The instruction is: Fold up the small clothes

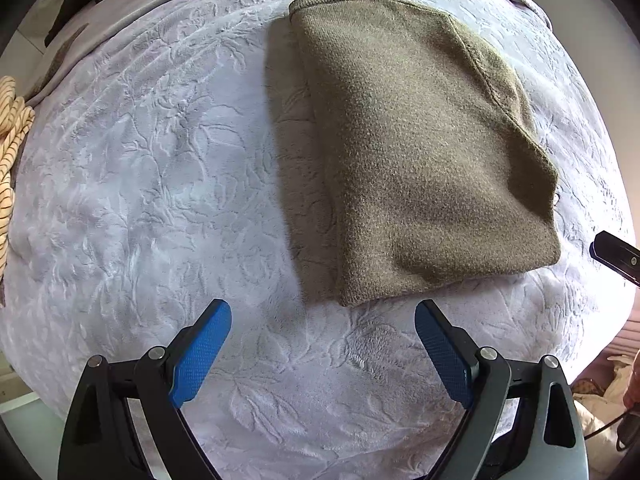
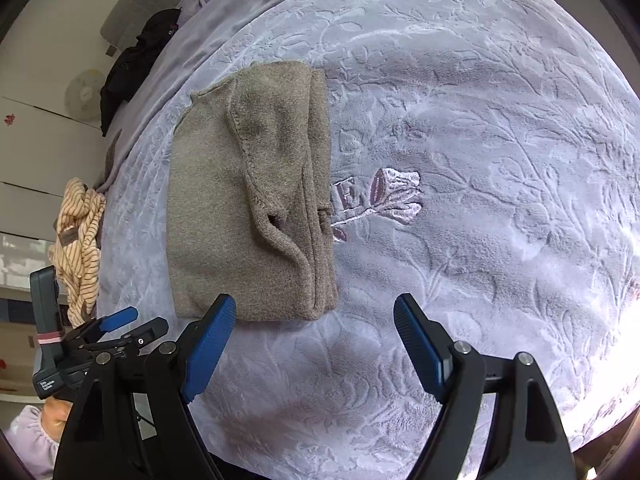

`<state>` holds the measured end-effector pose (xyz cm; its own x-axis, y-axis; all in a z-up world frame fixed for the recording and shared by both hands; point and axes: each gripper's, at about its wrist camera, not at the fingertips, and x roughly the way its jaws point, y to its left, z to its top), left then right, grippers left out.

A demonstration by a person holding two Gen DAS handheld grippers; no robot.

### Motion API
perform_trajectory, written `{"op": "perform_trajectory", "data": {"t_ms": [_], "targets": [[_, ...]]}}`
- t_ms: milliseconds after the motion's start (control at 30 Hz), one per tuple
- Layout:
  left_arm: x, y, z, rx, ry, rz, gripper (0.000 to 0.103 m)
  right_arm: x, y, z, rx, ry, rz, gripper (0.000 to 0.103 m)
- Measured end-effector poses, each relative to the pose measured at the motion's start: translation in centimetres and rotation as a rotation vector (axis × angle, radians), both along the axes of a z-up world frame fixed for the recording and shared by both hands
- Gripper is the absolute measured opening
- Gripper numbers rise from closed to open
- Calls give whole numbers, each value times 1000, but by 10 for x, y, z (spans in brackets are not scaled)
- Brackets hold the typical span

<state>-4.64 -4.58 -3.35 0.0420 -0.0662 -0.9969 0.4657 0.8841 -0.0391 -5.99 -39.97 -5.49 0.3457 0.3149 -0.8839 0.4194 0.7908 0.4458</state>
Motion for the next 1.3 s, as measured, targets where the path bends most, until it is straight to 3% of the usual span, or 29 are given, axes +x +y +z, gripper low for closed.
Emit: {"op": "perform_trajectory", "data": {"t_ms": [433, 1000, 1300], "targets": [[7, -5, -9, 8, 6, 4, 94, 6, -5, -11, 21, 42, 0, 84], [55, 3, -26, -12, 19, 54, 94, 28, -10, -22, -36, 86, 38, 84], [80, -9, -30, -76, 28, 62, 94, 35, -16, -27, -53, 94, 64, 84]]}}
